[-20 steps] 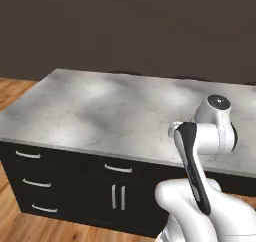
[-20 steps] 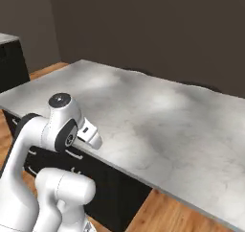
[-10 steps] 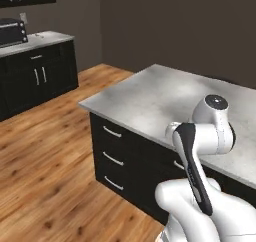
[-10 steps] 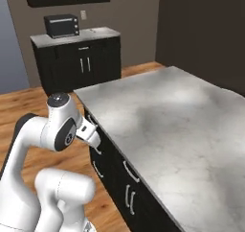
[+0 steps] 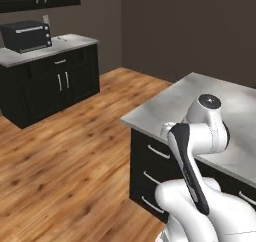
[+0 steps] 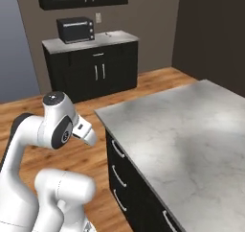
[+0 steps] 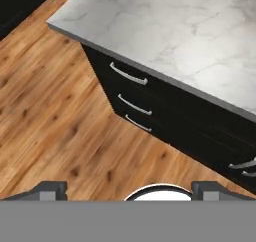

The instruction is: Organize the utensils by type. Pick up the wooden spoons from the counter and place them in the open cabinet. Then pick up the metallic utensils from the counter and place them in the open drawer.

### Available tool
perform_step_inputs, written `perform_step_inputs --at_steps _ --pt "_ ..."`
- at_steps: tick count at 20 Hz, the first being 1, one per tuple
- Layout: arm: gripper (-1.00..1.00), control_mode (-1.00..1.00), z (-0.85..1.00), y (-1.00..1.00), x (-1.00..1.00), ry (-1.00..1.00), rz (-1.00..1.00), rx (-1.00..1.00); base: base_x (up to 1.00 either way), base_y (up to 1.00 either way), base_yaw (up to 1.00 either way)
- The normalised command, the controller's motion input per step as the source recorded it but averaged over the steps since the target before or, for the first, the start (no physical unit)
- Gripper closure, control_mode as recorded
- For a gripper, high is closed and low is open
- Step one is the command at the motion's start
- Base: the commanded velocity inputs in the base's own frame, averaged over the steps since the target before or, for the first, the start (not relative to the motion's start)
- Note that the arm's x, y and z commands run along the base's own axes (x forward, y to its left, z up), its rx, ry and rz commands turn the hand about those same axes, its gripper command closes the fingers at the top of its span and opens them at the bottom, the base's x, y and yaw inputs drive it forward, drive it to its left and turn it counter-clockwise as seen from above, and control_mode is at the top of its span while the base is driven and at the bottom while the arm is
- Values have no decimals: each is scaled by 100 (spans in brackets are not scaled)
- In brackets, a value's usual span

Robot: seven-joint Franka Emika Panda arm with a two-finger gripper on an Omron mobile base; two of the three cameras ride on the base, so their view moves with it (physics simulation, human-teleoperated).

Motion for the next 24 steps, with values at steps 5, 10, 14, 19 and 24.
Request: perform_step_inputs --at_steps 5,10,14,19,24 --pt "-100 100 0 0 0 0 0 0 85 100 0" --pt "-100 100 0 0 0 0 0 0 85 100 0" --pt "-100 100 0 0 0 0 0 0 85 100 0" --pt "-100 100 0 0 0 0 0 0 86 100 0" --pt "-100 100 0 0 0 0 0 0 89 93 -4"
